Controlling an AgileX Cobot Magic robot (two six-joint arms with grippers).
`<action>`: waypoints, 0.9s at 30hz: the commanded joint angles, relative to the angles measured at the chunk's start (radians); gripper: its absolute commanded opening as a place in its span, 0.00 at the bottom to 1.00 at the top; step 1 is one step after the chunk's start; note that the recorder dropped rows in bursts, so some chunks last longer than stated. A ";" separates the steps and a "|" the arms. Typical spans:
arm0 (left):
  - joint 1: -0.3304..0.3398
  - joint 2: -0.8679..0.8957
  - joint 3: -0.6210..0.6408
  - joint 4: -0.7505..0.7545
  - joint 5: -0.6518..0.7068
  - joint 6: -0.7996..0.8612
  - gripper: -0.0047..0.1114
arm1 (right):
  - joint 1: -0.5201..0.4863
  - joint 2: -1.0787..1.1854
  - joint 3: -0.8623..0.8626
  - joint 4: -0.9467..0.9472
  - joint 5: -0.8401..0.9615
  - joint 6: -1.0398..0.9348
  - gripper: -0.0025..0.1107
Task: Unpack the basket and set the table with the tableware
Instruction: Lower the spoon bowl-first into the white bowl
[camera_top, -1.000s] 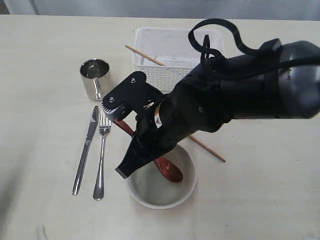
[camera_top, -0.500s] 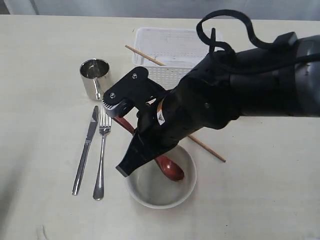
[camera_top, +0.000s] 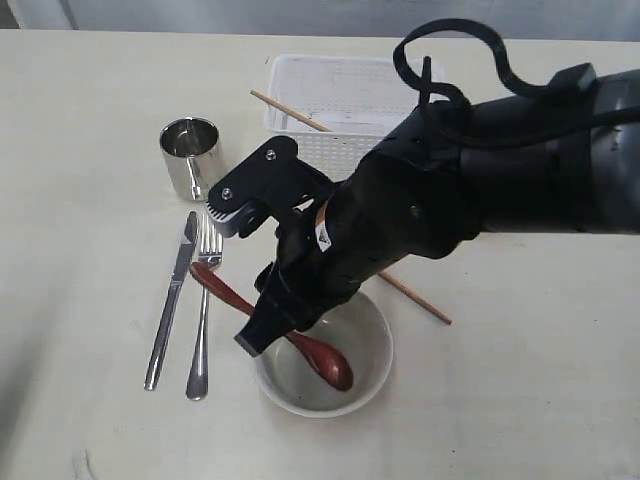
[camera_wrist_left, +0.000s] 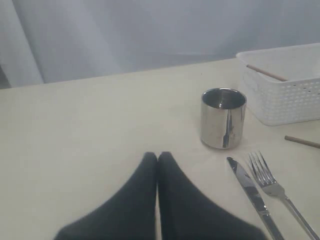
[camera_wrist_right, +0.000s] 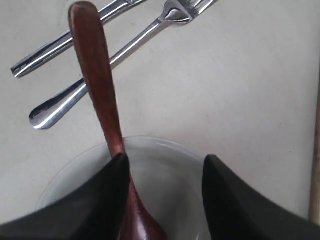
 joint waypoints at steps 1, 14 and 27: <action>0.000 -0.003 0.002 0.004 -0.008 -0.003 0.04 | -0.001 -0.033 0.000 0.000 0.010 0.003 0.42; 0.000 -0.003 0.002 0.004 -0.008 -0.003 0.04 | -0.003 -0.184 0.000 -0.061 0.157 0.011 0.17; 0.000 -0.003 0.002 0.004 -0.008 -0.003 0.04 | 0.010 -0.195 0.006 0.103 0.321 -0.111 0.02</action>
